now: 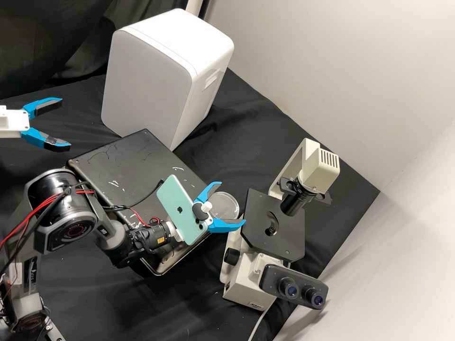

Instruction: Place the petri dish on the microscope

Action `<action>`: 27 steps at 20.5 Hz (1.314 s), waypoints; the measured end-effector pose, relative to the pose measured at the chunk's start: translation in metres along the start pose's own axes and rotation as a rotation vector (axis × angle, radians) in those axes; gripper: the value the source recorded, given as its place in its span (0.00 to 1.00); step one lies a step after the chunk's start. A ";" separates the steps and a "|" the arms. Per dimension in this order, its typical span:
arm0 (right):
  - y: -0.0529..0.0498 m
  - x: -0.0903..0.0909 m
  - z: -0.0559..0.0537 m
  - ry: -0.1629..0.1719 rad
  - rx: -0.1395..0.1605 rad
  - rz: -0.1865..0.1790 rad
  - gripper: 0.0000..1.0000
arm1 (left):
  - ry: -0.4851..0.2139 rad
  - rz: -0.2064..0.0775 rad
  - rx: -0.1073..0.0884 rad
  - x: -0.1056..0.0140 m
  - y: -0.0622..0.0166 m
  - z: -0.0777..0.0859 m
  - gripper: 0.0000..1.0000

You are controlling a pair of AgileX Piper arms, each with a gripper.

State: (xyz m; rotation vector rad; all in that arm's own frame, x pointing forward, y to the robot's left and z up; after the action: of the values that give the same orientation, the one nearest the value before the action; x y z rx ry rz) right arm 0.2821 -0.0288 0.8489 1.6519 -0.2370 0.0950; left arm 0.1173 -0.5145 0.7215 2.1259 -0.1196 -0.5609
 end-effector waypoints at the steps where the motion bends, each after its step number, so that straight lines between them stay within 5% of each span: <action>1: 0.001 0.001 0.000 0.004 -0.004 -0.001 0.00 | 0.000 0.000 0.000 0.000 0.0000 0.000 1.00; 8: 0.005 0.003 0.001 0.025 -0.031 -0.021 0.00 | 0.000 0.000 0.000 0.000 0.0000 0.000 1.00; 13: 0.023 0.006 0.008 -0.033 0.010 0.094 0.00 | 0.000 0.000 0.000 0.000 0.0000 0.000 1.00; 20: 0.023 0.000 -0.013 0.038 0.020 0.089 0.00 | 0.001 -0.004 0.003 0.000 -0.0008 0.000 1.00; 27: 0.028 0.001 -0.007 0.018 0.025 0.109 0.00 | -0.008 -0.005 0.004 0.000 -0.0011 0.001 1.00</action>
State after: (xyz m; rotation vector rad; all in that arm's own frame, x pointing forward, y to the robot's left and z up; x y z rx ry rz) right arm 0.2774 -0.0246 0.8766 1.6617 -0.3135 0.1956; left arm 0.1163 -0.5149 0.7200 2.1282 -0.1195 -0.5732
